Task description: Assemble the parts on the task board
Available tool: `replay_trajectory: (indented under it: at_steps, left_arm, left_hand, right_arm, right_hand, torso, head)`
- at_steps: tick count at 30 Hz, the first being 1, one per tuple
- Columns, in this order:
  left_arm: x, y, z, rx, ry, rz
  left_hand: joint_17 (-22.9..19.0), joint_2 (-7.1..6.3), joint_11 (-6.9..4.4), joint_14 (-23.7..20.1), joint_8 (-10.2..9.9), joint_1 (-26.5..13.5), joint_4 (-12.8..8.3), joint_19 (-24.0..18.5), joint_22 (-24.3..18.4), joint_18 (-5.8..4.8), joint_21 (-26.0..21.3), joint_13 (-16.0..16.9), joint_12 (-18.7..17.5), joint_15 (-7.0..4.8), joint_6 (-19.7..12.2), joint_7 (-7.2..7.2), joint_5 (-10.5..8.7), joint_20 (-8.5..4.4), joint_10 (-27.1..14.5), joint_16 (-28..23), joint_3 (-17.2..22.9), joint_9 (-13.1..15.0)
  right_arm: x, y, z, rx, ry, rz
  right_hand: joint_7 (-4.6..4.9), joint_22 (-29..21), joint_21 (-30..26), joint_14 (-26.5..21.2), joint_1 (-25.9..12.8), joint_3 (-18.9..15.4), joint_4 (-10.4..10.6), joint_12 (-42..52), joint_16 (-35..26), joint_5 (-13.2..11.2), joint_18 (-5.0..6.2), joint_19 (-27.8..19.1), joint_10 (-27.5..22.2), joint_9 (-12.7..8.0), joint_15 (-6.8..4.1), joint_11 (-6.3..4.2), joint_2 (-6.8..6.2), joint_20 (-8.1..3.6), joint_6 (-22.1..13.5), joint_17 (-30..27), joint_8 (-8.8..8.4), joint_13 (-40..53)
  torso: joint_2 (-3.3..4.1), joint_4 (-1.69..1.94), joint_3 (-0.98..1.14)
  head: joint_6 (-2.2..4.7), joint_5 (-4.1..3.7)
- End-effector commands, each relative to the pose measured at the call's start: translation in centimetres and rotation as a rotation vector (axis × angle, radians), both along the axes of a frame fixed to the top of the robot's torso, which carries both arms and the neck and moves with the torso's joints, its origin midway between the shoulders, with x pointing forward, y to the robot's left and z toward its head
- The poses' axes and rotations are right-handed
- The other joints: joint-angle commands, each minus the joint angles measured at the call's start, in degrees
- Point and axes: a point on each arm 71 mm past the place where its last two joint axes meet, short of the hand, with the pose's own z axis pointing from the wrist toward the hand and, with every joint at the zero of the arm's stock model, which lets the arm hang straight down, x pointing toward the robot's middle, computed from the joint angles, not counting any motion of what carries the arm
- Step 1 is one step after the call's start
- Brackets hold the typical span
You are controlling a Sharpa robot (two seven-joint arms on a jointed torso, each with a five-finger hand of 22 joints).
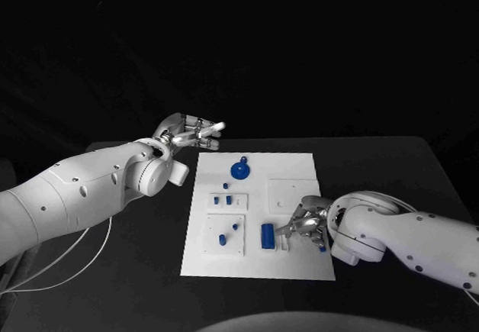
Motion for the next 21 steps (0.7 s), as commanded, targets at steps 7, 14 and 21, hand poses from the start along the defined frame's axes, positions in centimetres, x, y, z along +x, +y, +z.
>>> replay_trajectory:
  at_steps: [7,14,21]
  left_arm:
    - [-0.1,0.2,0.1,-0.004,-0.008,-0.006]
    - [-0.2,0.4,0.2,-0.004,-0.014,-0.001]
    - [-0.4,0.5,0.2,-0.004,-0.013,-0.001]
  left_hand:
    - [0.1,0.53,-0.07,-0.3,-0.1,0.2,0.3,0.3,-0.1,-0.65,0.3,0.1,-0.1,-0.2,0.0,0.02,-0.06,0.07,0.2,-0.1,0.2,0.0]
    - [0.1,0.77,-0.1,-0.2,-0.1,0.2,-0.1,0.4,-0.1,-0.67,0.4,0.1,-0.1,-0.22,0.0,0.0,-0.05,0.04,0.4,-0.1,0.2,0.0]
    - [0.1,0.8,-0.11,-0.2,-0.1,0.2,-0.3,0.4,-0.2,-0.68,0.4,0.1,-0.1,-0.22,0.1,0.0,-0.05,0.04,0.4,-0.1,0.2,0.0]
  right_arm:
    - [0.8,-3.4,2.6,0.056,0.003,0.06]
    - [1.7,-7.3,2.5,-0.102,0.009,0.044]
    - [1.5,-8.9,2.3,-0.221,0.019,0.042]
  right_hand:
    - [0.13,0.3,0.6,-0.1,3.0,-2.9,-5.6,0.4,0.4,3.1,0.42,2.8,0.2,-4.3,0.59,0.45,4.69,0.67,-0.8,0.1,0.01,0.3]
    - [-0.34,0.4,0.6,-0.1,2.6,-3.2,-9.3,0.0,0.5,4.8,0.14,2.8,0.1,-4.0,0.5,0.14,6.16,0.56,0.3,0.2,0.06,0.0]
    - [-0.37,0.7,0.9,0.0,2.2,-0.9,-9.3,-0.2,0.9,3.3,-0.01,2.8,0.3,-3.4,0.59,0.14,5.04,0.63,0.4,0.5,0.06,-0.1]
  torso:
    - [-0.04,-0.12,0.05]
    - [0.03,0.07,0.01]
    - [0.04,-0.03,-0.01]
  head:
    - [0.47,-0.77]
    - [0.74,-1.26]
    - [0.78,-1.69]
